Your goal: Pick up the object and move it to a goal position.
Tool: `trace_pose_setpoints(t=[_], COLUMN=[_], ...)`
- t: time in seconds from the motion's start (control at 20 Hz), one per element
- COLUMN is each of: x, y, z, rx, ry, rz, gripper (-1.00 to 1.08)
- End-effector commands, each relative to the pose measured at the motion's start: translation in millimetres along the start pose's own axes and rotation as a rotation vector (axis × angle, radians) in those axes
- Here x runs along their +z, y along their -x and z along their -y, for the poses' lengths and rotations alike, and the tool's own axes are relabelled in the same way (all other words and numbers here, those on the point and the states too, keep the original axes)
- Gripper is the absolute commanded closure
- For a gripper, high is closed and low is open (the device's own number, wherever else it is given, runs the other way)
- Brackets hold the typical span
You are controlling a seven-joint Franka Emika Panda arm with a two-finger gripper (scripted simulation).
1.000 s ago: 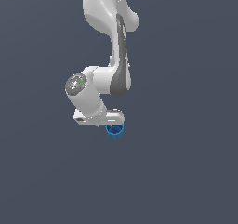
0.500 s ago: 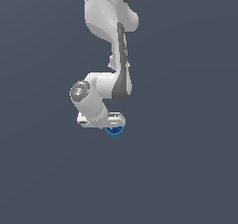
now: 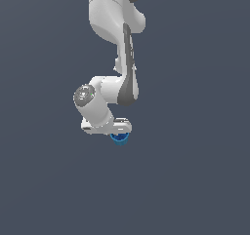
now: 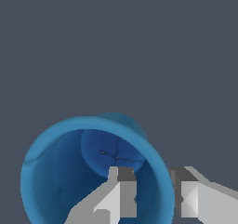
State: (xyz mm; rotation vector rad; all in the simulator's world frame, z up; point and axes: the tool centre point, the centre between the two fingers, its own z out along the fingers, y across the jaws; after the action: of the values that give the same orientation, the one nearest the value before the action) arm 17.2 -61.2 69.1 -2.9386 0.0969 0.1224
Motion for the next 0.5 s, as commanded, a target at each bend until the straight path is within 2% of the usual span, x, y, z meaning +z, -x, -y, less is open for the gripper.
trace_pose_setpoints(t=[0.0,0.45], x=[0,-22], y=[0,-12], z=[0,-14], rx=[0.000,0.000], ry=[0.000,0.001], rz=[0.000,0.000], gripper=[1.08,1.08])
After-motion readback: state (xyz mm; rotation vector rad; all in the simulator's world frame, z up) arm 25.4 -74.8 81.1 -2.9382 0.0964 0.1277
